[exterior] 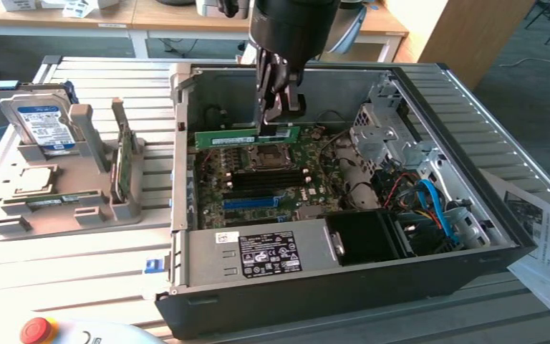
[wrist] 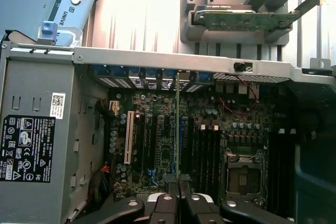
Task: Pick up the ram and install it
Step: 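Pick up the ram and move it above insertion slot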
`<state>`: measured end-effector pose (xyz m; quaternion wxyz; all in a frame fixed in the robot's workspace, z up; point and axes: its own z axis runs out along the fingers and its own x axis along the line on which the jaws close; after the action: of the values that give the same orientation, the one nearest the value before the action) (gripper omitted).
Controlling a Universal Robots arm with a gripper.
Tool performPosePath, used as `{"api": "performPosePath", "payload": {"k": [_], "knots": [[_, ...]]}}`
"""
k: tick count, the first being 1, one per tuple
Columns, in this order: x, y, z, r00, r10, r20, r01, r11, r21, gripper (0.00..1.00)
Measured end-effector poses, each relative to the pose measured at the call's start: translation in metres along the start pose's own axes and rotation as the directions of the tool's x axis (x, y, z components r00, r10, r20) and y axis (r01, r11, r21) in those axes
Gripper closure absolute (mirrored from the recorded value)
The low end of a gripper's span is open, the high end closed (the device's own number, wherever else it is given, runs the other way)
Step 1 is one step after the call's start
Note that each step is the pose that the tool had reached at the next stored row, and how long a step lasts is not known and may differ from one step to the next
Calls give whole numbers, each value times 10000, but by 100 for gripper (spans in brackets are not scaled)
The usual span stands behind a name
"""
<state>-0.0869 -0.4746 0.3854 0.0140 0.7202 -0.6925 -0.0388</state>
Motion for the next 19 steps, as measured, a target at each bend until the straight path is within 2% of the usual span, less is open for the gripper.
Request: {"api": "performPosePath", "payload": {"k": [3,5,7,11,15,16,19], "knots": [[0,0,0,10000,-1,1,1,10000,2,88],[0,-2,1,10000,-5,0,5,10000,31,88],[0,-1,0,10000,-4,-4,4,10000,88,88],[0,0,0,10000,-9,-10,9,9997,240,88],[0,-1,1,10000,-13,-15,14,9994,356,88],[0,-1,1,10000,-14,-15,15,9993,380,88],[0,-1,1,10000,-15,-16,16,9992,388,88]]}}
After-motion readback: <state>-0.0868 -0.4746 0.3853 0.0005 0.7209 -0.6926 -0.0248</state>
